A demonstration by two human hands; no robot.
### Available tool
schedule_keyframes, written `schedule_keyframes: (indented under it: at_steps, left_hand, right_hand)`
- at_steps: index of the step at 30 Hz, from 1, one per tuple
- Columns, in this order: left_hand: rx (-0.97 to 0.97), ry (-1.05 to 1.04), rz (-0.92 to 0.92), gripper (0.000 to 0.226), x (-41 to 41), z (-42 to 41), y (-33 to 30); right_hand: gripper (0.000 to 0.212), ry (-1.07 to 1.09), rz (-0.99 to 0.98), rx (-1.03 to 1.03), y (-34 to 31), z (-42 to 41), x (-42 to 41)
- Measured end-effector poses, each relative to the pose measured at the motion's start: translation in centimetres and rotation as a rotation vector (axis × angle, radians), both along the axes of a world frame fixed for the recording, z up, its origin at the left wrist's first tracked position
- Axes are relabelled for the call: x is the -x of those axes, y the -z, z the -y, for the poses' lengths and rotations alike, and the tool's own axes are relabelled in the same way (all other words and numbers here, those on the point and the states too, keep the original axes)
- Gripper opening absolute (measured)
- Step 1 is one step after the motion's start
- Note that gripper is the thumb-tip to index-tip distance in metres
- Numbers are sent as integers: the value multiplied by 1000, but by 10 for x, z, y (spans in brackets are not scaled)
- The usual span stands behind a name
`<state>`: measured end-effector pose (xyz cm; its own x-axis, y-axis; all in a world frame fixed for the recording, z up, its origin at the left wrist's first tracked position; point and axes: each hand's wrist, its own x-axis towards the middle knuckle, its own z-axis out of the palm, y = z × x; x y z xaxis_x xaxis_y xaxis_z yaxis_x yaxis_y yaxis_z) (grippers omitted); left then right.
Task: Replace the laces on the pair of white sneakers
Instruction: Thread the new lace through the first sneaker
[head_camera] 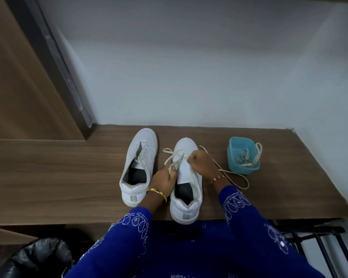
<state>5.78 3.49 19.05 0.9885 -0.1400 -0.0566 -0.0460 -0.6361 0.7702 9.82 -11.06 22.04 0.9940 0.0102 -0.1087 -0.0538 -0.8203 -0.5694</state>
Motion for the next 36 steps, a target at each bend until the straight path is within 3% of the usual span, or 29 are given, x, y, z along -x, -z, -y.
schedule_keyframes:
  at_steps: [4,9,13,16,18,20,21,26,32,34,36]
  left_hand:
    - [13,2,1,42,0,0,0]
    - [9,5,-15,33,1,0,-1]
    - [-3,-10,-26,32,1,0,-1]
    - [-4,-23,-28,31,1,0,0]
    - [-2,-20,-27,30,1,0,-1]
    - [-5,-19,-25,30,1,0,-1]
    - [-8,-21,-30,30,2,1,-2]
    - [-7,-22,-41,32,2,1,-4]
    - [-17,-9,-27,34,1,0,-2]
    - [-18,-8,-28,34,1,0,-1]
    - [-11,-11,-23,34,1,0,-1]
  right_hand:
    - [25,-38,-43,-578,-48,0,2]
    - [18,-171,23,-1540,-123,16,4]
    - [23,-352,58,-1758,-144,44,10]
    - [24,-233,-92,-1525,-129,54,19]
    - [28,-88,-224,-1026,-107,57,21]
    - [26,-119,-360,-447,-88,50,22]
    - [24,-146,-398,-262,-79,43,20]
    - [28,31,-130,247,-23,12,1]
    - [23,-57,0,284,8,1,18]
    - [33,-103,-26,117,-3,0,18]
    - [29,-131,-69,-100,-19,0,17]
